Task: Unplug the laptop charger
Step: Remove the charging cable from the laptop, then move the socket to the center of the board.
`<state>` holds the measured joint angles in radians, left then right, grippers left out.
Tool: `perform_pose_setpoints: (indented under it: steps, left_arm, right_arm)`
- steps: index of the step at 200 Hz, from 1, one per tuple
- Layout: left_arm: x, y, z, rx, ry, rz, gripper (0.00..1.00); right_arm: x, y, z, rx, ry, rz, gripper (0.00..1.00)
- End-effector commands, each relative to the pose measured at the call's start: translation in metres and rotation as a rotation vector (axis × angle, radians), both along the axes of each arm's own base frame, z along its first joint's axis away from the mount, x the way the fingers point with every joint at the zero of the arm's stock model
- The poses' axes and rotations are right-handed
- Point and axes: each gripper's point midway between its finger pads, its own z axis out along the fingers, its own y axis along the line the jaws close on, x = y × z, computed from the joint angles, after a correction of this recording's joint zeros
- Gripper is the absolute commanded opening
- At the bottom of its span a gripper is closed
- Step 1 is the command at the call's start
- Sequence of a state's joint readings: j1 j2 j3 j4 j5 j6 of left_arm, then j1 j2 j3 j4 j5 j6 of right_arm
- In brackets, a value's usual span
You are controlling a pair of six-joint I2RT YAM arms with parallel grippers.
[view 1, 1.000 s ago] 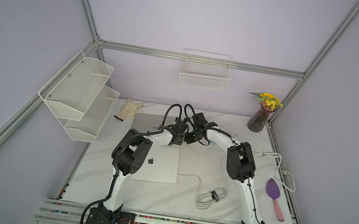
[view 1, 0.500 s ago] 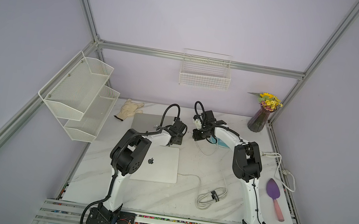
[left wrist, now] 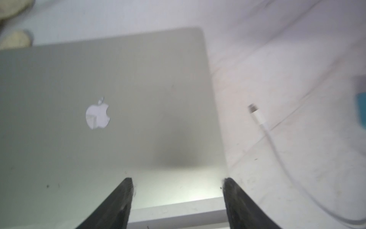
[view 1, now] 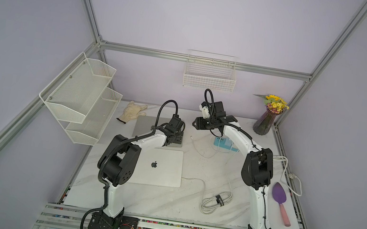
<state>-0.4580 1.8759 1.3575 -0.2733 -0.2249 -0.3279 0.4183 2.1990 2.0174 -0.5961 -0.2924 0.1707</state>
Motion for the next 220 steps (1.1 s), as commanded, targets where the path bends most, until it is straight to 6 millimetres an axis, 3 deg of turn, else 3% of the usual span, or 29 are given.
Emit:
perform_pose_setpoints:
  steps: [1, 12, 37, 65, 88, 117, 156, 198, 220]
  left_arm:
    - [0.028, -0.057, 0.079, -0.145, -0.266, -0.272, 0.73]
    - [0.033, -0.084, 0.086, -0.17, -0.295, -0.411, 0.73]
    - [0.04, -0.137, 0.09, -0.162, -0.364, -0.687, 0.74]
    - [0.038, -0.181, 0.082, -0.12, -0.45, -0.949, 0.71]
    - [0.041, -0.197, 0.081, -0.13, -0.573, -1.043, 0.7]
    - [0.043, -0.209, 0.082, -0.152, -0.643, -1.109, 0.7]
    - [0.05, -0.211, 0.076, -0.113, -0.766, -1.107, 0.7]
    - [0.089, -0.216, 0.048, -0.047, -0.701, -1.06, 0.68]
    - [0.09, -0.229, 0.041, -0.101, -0.654, -1.13, 0.68]
  right_arm:
    - [-0.001, -0.052, 0.074, 0.034, -0.102, -0.175, 0.46]
    - [-0.003, -0.09, 0.084, 0.051, -0.071, -0.282, 0.45]
    - [-0.012, -0.166, 0.073, -0.006, 0.02, -0.442, 0.43]
    - [-0.019, -0.204, 0.053, -0.063, 0.108, -0.501, 0.39]
    - [-0.018, -0.215, 0.036, -0.104, 0.165, -0.502, 0.32]
    - [-0.02, -0.2, 0.02, -0.087, 0.245, -0.416, 0.23]
    - [-0.029, -0.201, 0.0, -0.171, 0.312, -0.402, 0.19]
    - [-0.028, -0.208, -0.003, -0.214, 0.298, -0.431, 0.18]
    - [-0.026, -0.209, 0.005, -0.194, 0.251, -0.454, 0.18]
